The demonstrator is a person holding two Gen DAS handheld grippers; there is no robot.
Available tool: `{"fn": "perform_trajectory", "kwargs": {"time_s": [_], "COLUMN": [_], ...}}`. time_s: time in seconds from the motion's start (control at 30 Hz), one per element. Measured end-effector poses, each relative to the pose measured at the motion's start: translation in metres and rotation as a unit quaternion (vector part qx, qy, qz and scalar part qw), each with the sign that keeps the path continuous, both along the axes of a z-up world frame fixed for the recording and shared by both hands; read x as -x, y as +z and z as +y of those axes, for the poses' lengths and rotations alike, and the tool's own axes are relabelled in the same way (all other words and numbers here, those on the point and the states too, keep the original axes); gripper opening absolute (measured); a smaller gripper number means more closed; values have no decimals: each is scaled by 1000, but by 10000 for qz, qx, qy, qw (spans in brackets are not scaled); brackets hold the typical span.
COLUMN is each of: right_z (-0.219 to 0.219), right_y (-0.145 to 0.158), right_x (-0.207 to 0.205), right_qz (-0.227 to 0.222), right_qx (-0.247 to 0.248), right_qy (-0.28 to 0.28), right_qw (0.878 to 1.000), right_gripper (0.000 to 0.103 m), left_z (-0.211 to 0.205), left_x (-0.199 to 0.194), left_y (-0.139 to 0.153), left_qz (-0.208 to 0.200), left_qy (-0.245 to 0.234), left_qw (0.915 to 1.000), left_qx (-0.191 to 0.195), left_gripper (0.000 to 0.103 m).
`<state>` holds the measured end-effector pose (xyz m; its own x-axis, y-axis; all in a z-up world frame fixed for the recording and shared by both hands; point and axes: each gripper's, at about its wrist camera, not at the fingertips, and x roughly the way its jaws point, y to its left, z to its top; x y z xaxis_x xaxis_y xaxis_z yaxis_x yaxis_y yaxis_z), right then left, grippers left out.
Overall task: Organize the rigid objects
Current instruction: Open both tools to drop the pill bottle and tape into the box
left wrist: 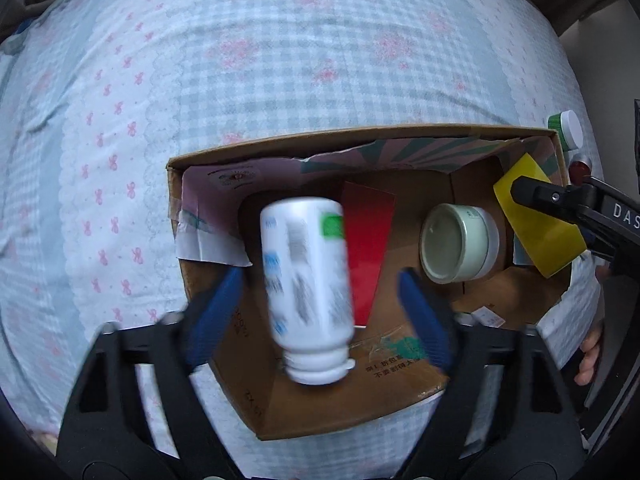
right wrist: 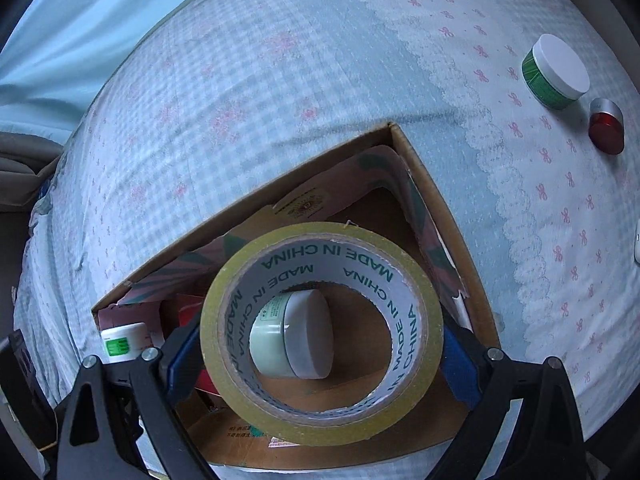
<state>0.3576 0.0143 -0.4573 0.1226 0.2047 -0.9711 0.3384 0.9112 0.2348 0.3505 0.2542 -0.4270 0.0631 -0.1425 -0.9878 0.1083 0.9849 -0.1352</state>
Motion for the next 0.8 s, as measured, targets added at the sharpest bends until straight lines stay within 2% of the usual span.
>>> {"fn": "perform_trajectory", "kwargs": {"time_s": [0.13, 0.23, 0.57, 0.7, 0.8], "right_z": [5, 7, 5, 7, 10], "right_y": [2, 5, 5, 1, 2], "right_x": [-1, 3, 17, 24, 31], "right_qz": [18, -16, 72, 239, 172], "right_qx": [147, 229, 164, 285, 368], "right_qy": [160, 240, 144, 324, 423], "right_qw": [9998, 9994, 9997, 9988, 9983], "right_gripper": [98, 99, 99, 99, 100], "left_z": [-2, 0, 4, 6, 7], "left_x": [4, 10, 24, 30, 34], "left_y": [4, 8, 26, 31, 34], "left_qz": [21, 16, -113, -170, -188], "left_qy": [-34, 5, 53, 104, 140], "left_qw": [10000, 9999, 9997, 9995, 9994], "left_qx": [5, 145, 211, 248, 263], "left_gripper": [103, 103, 103, 103, 103]}}
